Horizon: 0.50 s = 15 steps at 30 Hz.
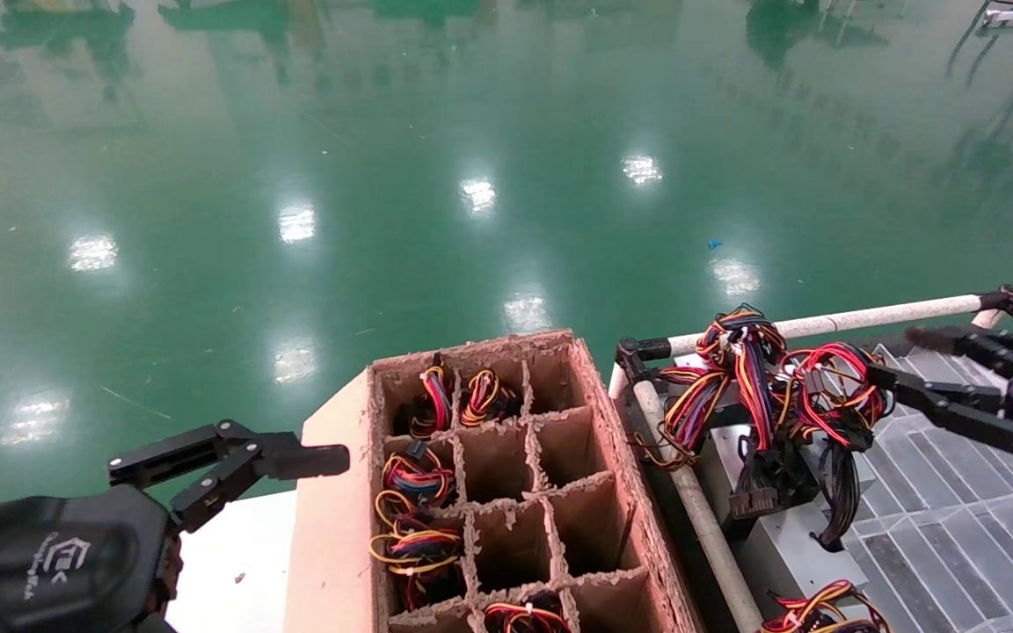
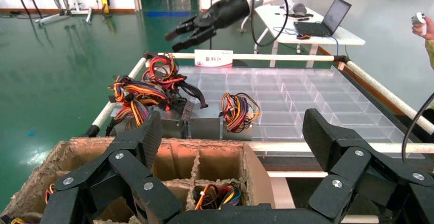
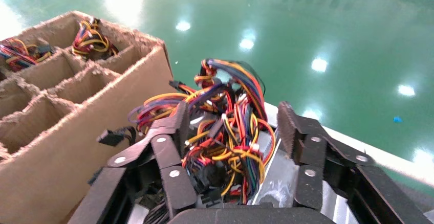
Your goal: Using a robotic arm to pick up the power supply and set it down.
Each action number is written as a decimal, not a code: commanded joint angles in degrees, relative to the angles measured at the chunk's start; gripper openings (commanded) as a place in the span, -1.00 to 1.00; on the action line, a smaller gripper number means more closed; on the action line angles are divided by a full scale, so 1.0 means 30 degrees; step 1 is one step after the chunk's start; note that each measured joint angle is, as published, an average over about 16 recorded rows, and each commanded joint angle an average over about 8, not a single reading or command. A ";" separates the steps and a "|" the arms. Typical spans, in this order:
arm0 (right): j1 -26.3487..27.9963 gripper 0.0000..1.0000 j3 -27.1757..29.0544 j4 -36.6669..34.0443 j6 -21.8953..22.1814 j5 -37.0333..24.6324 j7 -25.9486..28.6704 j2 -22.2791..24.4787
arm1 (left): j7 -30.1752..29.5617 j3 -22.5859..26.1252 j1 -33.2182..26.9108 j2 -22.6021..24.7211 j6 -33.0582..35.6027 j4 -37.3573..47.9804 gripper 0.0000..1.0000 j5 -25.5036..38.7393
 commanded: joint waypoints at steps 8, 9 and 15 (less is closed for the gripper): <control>-0.0153 1.00 0.0470 0.1673 -0.0535 0.0264 0.0780 0.0530 | 0.0005 -0.0003 0.0000 -0.0001 -0.0006 0.0010 1.00 -0.0003; -0.0286 1.00 0.0580 0.1970 -0.0550 0.0276 0.0906 0.0522 | 0.0006 -0.0004 0.0000 -0.0001 -0.0007 0.0012 1.00 -0.0003; -0.1268 1.00 0.1376 0.3999 -0.0592 0.0403 0.1756 0.0392 | 0.0009 0.0001 -0.0004 -0.0001 -0.0004 0.0017 1.00 -0.0005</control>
